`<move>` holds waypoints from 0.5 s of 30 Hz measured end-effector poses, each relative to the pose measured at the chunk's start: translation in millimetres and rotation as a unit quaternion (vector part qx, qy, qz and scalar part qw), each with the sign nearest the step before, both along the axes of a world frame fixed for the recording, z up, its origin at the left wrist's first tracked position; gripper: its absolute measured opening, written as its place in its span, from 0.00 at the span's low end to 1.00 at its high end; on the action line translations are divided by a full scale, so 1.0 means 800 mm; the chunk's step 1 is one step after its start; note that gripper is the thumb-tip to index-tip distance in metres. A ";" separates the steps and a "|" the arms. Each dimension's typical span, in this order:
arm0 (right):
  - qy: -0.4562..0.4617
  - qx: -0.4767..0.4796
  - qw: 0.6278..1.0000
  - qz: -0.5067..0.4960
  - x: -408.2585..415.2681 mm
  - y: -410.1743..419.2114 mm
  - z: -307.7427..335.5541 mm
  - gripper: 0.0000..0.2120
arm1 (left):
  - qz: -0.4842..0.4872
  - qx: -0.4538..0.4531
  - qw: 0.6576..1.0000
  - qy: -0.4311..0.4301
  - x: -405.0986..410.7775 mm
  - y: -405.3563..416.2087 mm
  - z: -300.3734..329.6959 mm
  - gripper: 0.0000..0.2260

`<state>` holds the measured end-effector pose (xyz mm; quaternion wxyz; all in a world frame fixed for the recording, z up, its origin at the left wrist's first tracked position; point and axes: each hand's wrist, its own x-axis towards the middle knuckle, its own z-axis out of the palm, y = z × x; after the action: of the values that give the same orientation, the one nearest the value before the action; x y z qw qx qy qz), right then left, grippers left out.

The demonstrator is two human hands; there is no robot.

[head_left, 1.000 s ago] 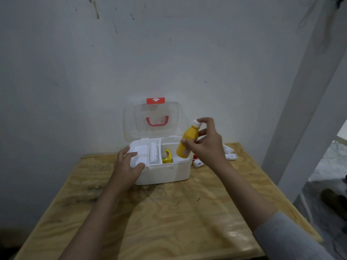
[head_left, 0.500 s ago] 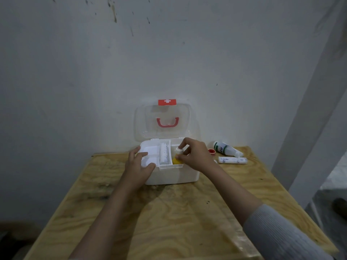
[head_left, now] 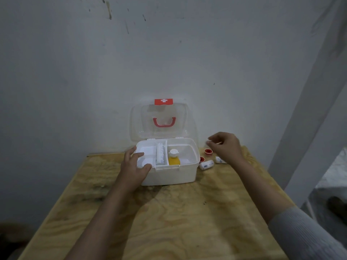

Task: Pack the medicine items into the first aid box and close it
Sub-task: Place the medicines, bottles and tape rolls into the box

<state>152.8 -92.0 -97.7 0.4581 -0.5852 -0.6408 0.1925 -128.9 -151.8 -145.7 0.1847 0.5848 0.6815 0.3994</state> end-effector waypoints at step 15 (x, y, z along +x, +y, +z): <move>-0.114 -0.130 0.981 -0.091 0.106 0.070 -0.069 0.18 | -0.006 0.006 1.000 -0.001 0.001 -0.002 0.001 0.20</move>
<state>237.8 -35.9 -152.7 0.3182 -0.7135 -0.6024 0.1638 -128.4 -153.3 -144.8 0.1842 0.5899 0.6750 0.4030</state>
